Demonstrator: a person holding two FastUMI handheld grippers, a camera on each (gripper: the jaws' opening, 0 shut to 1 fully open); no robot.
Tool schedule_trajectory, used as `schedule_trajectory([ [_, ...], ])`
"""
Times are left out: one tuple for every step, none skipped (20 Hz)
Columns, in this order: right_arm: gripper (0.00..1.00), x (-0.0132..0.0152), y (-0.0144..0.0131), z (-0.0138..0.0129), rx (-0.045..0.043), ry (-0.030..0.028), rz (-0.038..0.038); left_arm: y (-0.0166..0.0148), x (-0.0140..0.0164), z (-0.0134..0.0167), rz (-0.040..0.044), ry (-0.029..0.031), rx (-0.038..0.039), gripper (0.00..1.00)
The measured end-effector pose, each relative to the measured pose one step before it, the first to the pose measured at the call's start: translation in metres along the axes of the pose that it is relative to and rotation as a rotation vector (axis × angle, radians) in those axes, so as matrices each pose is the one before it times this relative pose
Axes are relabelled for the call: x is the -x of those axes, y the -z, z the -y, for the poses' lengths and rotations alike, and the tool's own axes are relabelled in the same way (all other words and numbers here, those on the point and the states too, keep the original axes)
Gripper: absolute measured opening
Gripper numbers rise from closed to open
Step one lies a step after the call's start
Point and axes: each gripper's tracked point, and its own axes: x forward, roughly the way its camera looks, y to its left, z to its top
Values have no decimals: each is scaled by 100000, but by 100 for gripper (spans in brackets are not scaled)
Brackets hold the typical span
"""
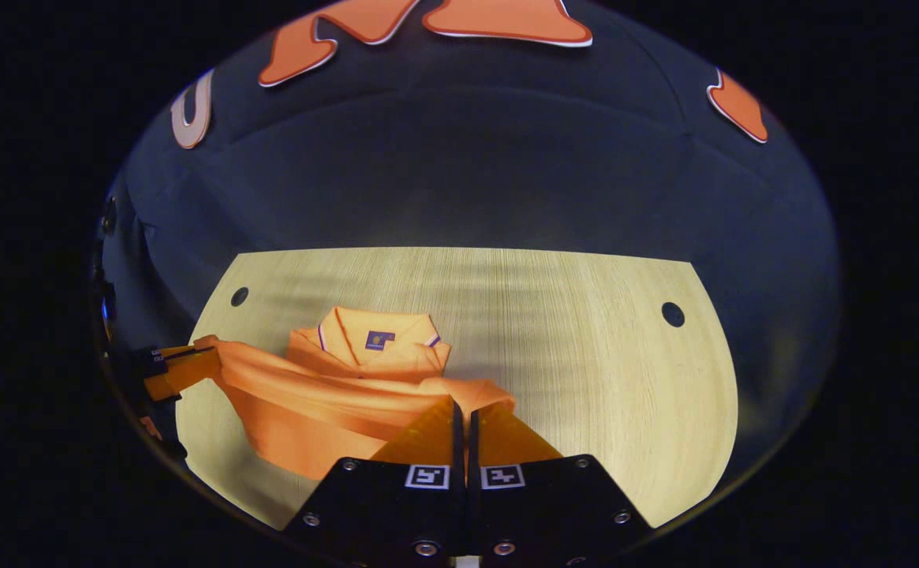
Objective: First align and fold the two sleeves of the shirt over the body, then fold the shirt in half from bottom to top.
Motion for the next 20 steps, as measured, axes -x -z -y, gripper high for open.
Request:
schedule_trajectory([
  [0, -1165, -33, 175, -1792, -112, -856, 158, -939, -180, -752, -795, -358, 1],
  [1, -1142, 83, 146, -455, 219, -957, 354, -1175, -200, -1461, -924, -204, 1],
  [0, -1279, 94, 176, -13, 1123, -575, 368, -1126, -8, -1559, -123, 218, 1],
  [0, -922, -25, 142, -821, -88, -467, 333, -1010, -72, -1575, -1185, -153, 1],
  [1, -858, -379, -184, -1337, -604, 606, 94, -935, -446, -474, -1892, -56, 1],
  [1, -935, -267, -128, -458, -422, 1339, 83, -939, -243, -277, -1117, 364, 1],
  [1, -1331, -82, -74, 3, 470, 954, -9, -797, -71, -340, -475, 548, 1],
  [1, -682, 471, 57, -253, 1003, -1226, -220, -472, 45, -401, 113, 601, 1],
  [2, -705, 609, 198, -234, 1537, -2074, -232, -317, -326, 526, -787, 438, 1],
  [2, -575, 678, 481, 264, 2364, -2261, -322, -207, -520, 1180, -1540, -599, 9],
  [5, -496, 494, 407, 732, 1474, -1734, -83, -181, -402, 484, -1443, -1126, 13],
  [7, -251, 305, 58, 352, 433, -803, -98, -142, -298, 497, -695, -365, 14],
  [10, 16, 177, -172, 250, -114, -69, -127, -103, -190, 645, -601, 357, 14],
  [11, -30, -6, 56, 689, 841, 127, -16, 185, -390, 689, -480, 1073, 17],
  [33, 20, -49, 271, 931, 1211, 598, -31, 231, -150, 441, 44, 1353, 35],
  [55, 344, -58, 152, 558, 938, 613, 169, -22, -180, 572, -41, 1629, 53],
  [78, 168, -140, -46, 146, 97, 839, -68, 393, -41, 602, 270, 1448, 68],
  [100, 697, -338, -109, -328, -742, 1308, -153, 165, -505, 823, -1490, 1218, 84],
  [100, 547, -195, -74, -345, -541, 1503, -167, 833, -207, 649, -461, 1061, 99],
  [100, 809, -276, 3, -153, -362, 1940, -173, 671, 265, 1412, 927, 1551, 100],
])
